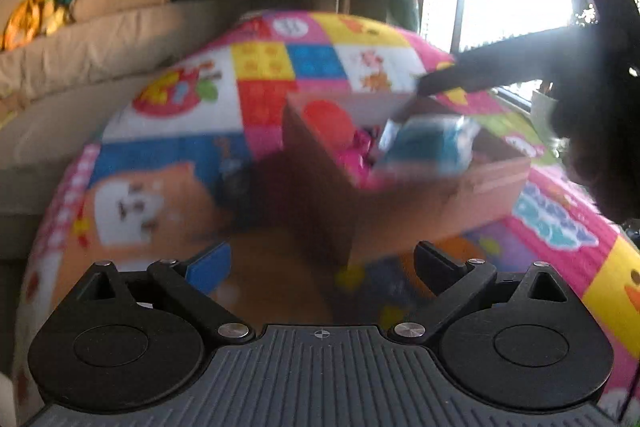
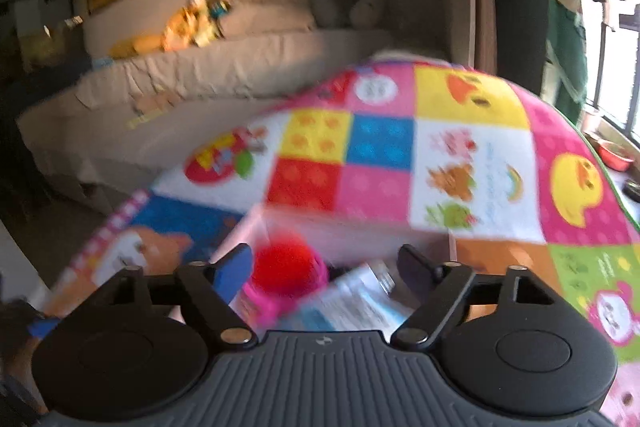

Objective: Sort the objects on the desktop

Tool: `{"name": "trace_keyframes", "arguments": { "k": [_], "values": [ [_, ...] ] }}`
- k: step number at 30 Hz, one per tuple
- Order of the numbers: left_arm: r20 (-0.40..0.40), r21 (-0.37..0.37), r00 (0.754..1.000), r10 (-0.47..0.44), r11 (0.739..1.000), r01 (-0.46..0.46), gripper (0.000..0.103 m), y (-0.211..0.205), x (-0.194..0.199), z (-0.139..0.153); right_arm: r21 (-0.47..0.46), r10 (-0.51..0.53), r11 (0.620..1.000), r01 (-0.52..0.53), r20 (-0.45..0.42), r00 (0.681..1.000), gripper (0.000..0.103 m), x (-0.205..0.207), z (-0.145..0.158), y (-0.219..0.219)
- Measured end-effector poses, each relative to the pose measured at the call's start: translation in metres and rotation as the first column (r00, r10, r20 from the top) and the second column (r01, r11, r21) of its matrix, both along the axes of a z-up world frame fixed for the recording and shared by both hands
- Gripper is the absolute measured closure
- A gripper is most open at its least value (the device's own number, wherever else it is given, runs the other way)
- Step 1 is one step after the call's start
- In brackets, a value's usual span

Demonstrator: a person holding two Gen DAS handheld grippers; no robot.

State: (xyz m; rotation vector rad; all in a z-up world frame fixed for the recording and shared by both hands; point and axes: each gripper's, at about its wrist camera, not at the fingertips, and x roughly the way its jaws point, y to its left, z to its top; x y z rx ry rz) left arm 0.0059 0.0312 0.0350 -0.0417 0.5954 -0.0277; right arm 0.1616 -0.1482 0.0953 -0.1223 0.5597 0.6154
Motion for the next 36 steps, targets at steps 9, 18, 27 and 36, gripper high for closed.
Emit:
{"name": "trace_keyframes", "arguments": {
  "k": [9,18,27,36],
  "values": [
    [-0.032,-0.08,0.999,0.023,0.996,-0.025,0.002,0.001,0.006,-0.014,-0.045,-0.008,0.999,0.004,-0.09,0.996,0.041,-0.011,-0.042,0.001],
    [-0.108,-0.095,0.991,0.076,0.992,-0.087,0.0,-0.004,0.009,-0.018,-0.001,0.026,1.0,-0.027,-0.168,0.985,0.035,-0.005,-0.052,0.008],
    [-0.151,-0.044,0.978,0.147,0.987,-0.155,0.0,-0.031,0.015,-0.024,0.089,-0.002,0.996,0.005,-0.029,1.0,0.0,-0.091,-0.029,-0.057],
    [-0.103,0.099,0.97,0.22,0.973,-0.211,0.0,-0.063,0.007,-0.033,-0.189,-0.08,0.979,0.077,-0.008,0.997,0.0,-0.131,-0.097,-0.049]
  ]
}}
